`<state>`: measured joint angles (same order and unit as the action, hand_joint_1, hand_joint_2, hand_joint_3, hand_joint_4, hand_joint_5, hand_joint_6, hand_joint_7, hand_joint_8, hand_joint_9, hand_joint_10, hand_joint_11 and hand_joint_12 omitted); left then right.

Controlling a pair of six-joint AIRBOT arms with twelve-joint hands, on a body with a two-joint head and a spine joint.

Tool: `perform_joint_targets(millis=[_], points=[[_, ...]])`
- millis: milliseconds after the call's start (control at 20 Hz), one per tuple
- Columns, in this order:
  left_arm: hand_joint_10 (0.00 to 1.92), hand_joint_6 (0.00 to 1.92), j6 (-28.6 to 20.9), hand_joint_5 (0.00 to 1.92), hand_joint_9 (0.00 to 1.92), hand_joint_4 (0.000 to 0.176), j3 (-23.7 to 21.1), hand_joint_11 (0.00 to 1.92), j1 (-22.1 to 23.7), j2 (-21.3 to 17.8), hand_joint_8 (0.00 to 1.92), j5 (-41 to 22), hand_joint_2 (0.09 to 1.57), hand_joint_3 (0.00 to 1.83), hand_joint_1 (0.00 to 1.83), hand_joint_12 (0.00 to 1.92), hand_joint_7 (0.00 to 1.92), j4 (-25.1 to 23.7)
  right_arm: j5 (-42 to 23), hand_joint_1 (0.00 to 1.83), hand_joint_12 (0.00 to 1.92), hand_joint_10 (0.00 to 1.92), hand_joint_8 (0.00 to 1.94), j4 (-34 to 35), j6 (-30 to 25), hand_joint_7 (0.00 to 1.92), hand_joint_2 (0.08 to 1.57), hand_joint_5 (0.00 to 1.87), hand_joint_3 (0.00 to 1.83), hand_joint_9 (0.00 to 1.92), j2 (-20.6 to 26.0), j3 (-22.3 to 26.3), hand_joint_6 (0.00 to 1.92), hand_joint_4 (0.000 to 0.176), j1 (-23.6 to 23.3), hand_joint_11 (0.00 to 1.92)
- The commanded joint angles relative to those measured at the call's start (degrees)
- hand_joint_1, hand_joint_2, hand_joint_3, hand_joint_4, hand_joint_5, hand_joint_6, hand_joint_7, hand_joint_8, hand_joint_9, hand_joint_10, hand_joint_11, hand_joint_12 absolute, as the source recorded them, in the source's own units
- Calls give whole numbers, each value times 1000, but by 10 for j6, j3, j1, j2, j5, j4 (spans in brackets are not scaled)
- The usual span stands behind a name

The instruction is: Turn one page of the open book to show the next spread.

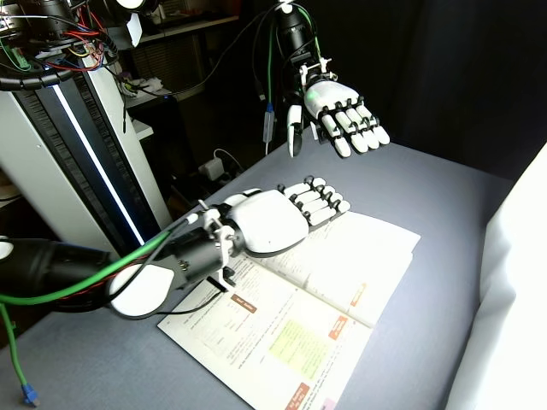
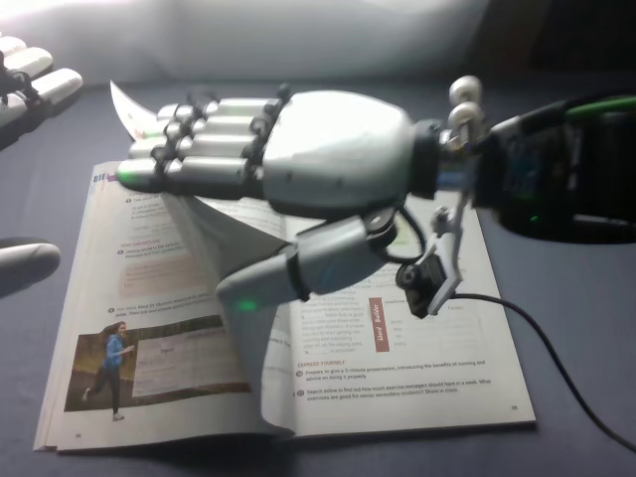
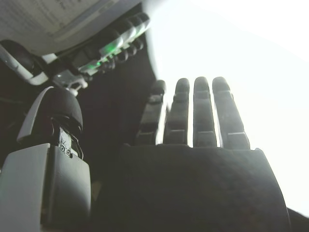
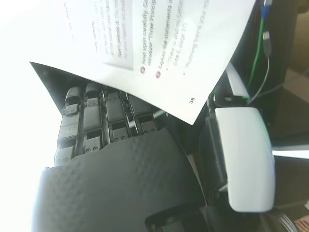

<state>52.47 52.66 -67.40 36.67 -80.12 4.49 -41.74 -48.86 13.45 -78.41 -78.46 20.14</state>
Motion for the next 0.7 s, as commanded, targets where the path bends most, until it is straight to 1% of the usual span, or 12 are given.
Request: perform_joint_targets(millis=[0,50,150,200,300,350,400,450,500,550,600,650], points=[[0,0,1,0,0,47,0,0,3,-5,0,-77,1263,0,0,0,0,17,-68,0,5,0,0,33,2,1,1226,49,0,0,15,10,18,0,-8,11],[0,0,1,0,0,34,-1,0,3,-5,0,-77,1271,0,0,0,0,17,-71,0,18,0,6,39,6,17,1243,56,2,0,31,19,19,0,-7,36],[0,0,1,0,0,39,-1,0,3,-3,0,-78,1286,6,0,0,0,18,-79,0,4,0,0,56,25,0,1272,6,15,0,63,37,1,0,-5,9],[0,0,1,0,0,29,-1,0,2,-2,0,-79,1276,1,0,0,0,18,-83,0,0,0,0,67,36,0,1279,0,15,0,78,46,0,0,-3,0],[0,0,1,0,0,33,0,0,2,2,0,-80,1261,0,0,0,0,18,-97,12,0,0,0,91,48,0,1276,0,11,0,93,61,0,0,4,0],[0,0,1,0,0,22,2,0,2,4,0,-79,1255,0,0,0,0,18,-104,0,0,0,0,102,51,0,1248,0,0,0,106,65,0,0,10,0],[0,0,1,0,0,22,3,0,2,7,0,-77,1255,0,0,0,0,18,-112,0,0,0,0,122,59,0,1248,0,0,0,123,71,0,0,21,0],[0,0,1,0,0,28,4,0,2,10,0,-76,1250,0,0,0,0,18,-116,32,0,0,0,137,71,0,1259,0,2,0,140,79,0,0,29,0],[0,0,1,0,0,24,5,0,2,12,0,-75,1244,0,0,0,0,18,-116,181,0,0,0,146,79,0,1253,27,0,0,155,87,10,0,36,0],[0,0,0,0,0,28,6,0,2,15,0,-74,1234,0,0,0,0,19,-116,186,0,0,0,159,85,0,1279,11,8,0,176,96,3,0,47,0],[0,0,-1,0,0,8,7,0,2,17,0,-73,1232,0,0,0,0,19,-116,38,0,0,0,172,88,0,1312,1,22,0,189,101,0,0,58,0],[0,0,-3,0,0,8,9,0,2,20,0,-72,1232,0,0,0,0,19,-116,38,0,0,0,186,95,0,1312,1,22,0,200,105,0,0,68,0]])
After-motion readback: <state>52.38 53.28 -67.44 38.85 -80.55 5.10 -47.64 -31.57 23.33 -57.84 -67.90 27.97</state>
